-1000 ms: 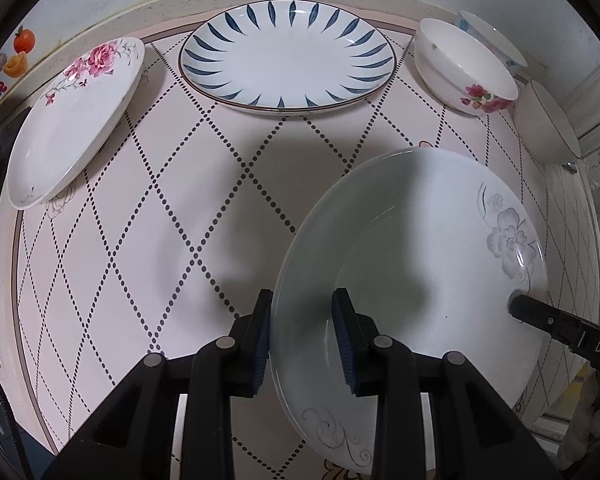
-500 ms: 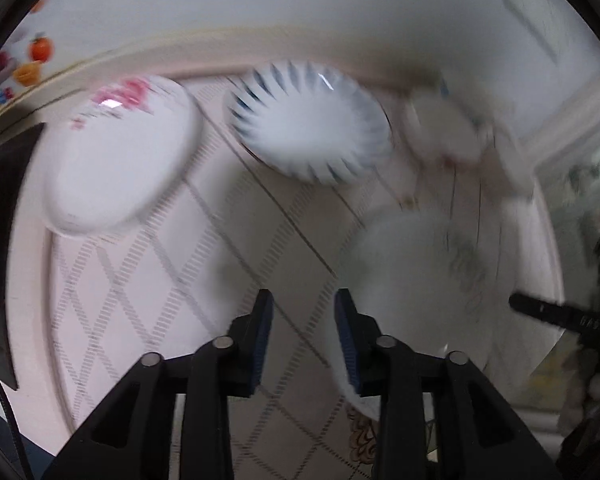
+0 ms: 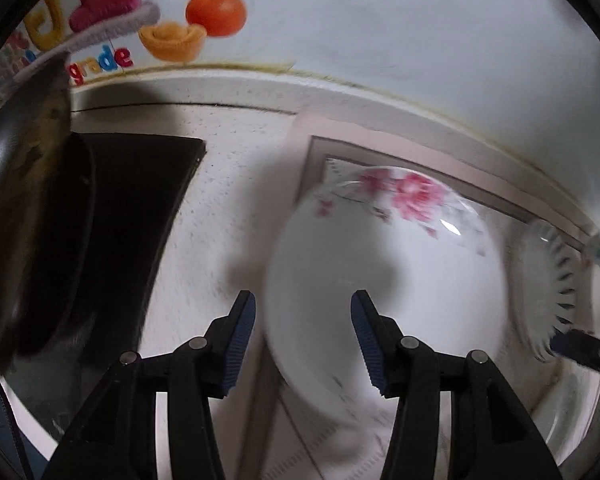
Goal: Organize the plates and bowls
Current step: 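Grasp the rim of the pink-rose oval plate with both grippers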
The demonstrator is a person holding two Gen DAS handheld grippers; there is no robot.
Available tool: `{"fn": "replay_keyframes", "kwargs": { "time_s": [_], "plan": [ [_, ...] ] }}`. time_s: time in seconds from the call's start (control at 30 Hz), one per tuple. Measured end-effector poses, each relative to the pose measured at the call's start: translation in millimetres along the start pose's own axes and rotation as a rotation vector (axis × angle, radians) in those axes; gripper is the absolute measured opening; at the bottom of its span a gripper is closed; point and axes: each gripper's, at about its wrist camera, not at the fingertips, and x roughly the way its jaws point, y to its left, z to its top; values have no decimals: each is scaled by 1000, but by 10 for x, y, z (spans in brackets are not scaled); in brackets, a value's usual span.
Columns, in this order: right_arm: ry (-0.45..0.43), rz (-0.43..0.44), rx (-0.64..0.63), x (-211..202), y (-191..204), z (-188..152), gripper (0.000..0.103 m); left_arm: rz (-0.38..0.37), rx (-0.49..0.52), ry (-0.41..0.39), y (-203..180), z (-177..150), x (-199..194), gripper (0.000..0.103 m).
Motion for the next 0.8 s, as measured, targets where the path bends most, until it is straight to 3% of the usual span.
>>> {"fn": "replay_keyframes", "kwargs": {
  "time_s": [0.17,0.43,0.47,0.5,0.57,0.8],
  "plan": [
    [56,-68,-11,617,199,441,47,-30,-10,74,102,112,337,47],
    [84,-76,19,874,103,639,32,-95,-8,109,98,161,501,47],
    [87,-81,14,893,99,647,29,-93,-1,110,85,162,519,45],
    [90,-82,12,930,98,657,25,-98,1,109,67,176,542,32],
    [96,-88,7,984,97,641,15,-76,4,106,52,199,568,27],
    [68,-113,-62,952,106,576,12,-79,13,63,-9,179,476,21]
  ]
}}
